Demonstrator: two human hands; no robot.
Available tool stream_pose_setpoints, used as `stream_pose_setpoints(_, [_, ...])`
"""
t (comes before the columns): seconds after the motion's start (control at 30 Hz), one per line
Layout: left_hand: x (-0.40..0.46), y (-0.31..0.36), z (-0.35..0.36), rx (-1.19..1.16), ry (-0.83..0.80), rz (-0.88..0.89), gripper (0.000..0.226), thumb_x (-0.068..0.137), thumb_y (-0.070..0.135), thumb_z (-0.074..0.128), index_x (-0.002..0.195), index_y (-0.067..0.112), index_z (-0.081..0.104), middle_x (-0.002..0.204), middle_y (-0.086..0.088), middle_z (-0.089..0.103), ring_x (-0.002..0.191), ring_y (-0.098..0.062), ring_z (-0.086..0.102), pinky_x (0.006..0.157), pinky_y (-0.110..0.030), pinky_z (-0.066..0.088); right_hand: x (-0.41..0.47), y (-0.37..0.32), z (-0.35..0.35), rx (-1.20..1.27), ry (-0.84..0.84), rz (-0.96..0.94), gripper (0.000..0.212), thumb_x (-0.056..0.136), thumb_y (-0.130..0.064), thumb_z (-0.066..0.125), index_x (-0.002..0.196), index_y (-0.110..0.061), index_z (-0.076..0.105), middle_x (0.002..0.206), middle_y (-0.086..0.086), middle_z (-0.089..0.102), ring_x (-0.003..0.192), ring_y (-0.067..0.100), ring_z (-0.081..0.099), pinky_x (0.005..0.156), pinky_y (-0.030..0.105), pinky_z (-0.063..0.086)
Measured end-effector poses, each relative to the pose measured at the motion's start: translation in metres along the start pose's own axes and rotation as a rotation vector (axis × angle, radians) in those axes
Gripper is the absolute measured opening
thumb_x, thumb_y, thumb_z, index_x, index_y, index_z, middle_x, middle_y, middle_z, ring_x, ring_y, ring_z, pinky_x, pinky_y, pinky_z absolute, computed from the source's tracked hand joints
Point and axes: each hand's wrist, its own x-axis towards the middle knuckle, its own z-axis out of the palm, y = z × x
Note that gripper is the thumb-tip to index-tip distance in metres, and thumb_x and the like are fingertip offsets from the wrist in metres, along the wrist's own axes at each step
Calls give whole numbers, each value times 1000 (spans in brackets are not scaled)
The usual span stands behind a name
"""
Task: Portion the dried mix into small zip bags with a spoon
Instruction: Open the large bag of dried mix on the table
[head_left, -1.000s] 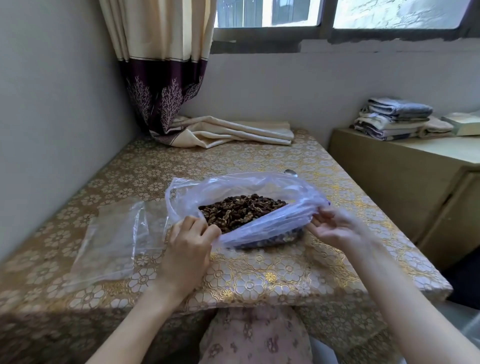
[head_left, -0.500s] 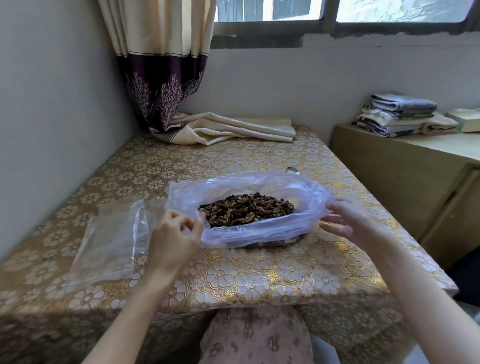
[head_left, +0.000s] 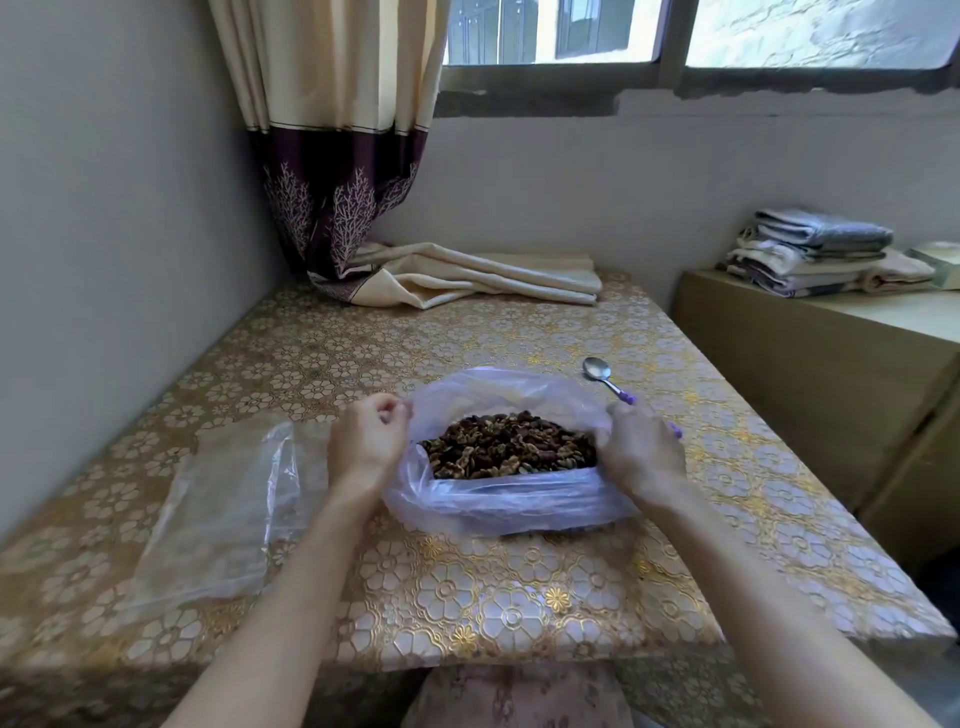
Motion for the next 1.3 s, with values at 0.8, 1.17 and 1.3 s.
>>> stream_pose_setpoints(0.8, [40,8,-3,347,-100,434,29,92,36,49,120,28,53,122,6,53,115,-13,47,102,-41,37,38,23,-33,63,13,55,55,91,-57,42,116,-10,55,119,14,57,106,28,54,82,38,47])
stream_pose_setpoints(1.17, [51,-10,12,403,-296,229,17,96,22,46,90,17,60,80,5,61,64,-10,58,64,-26,52,31,33,2,469,-75,138,39,96,-24,50,59,-10,53,57,5,49,53,19,46,52,27,31])
stream_pose_setpoints(1.3, [70,-15,15,15,-253,37,26,99,21,41,76,12,49,70,0,47,58,-12,43,54,-24,35,54,28,5,977,-232,413,14,93,-16,54,90,-3,57,77,16,49,69,26,48,65,37,37])
